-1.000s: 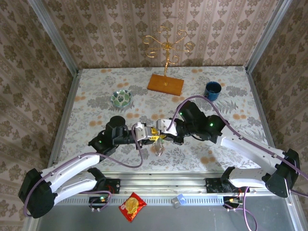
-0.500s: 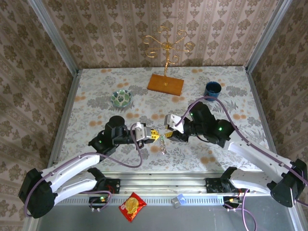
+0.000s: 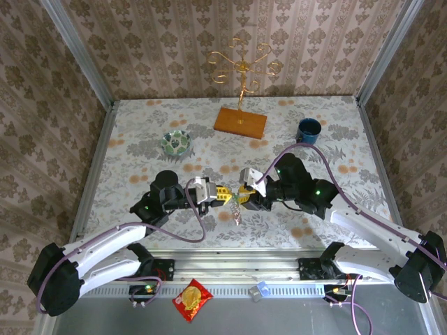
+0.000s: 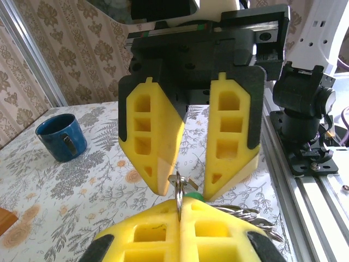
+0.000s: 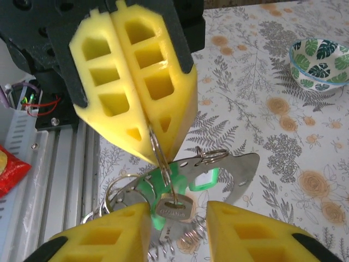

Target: Put the keys on the keyring

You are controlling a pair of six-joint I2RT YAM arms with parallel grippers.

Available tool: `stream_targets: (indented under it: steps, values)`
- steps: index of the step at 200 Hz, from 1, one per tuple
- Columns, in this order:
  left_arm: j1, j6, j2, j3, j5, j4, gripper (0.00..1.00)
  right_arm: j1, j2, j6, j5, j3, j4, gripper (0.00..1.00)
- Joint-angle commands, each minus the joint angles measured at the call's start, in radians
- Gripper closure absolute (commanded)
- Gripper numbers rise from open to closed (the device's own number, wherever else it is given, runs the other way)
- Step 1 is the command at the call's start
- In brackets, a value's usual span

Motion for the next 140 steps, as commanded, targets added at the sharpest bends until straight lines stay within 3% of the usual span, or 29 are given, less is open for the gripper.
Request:
stream_targets:
  steps: [1,66,140]
  values:
    - [0.008,-0.028,-0.002,-0.008,0.037,0.066,1.00,0.000,-0.006,0.012,-0.024,-0.006,0.030,0.74]
    - [0.008,-0.042,-0.001,-0.009,0.057,0.107,1.00,0.001,0.019,-0.028,0.008,0.022,-0.026,1.00]
    - [0.008,-0.035,0.001,-0.012,0.055,0.136,1.00,0.001,0.040,-0.039,-0.016,0.030,-0.051,1.00]
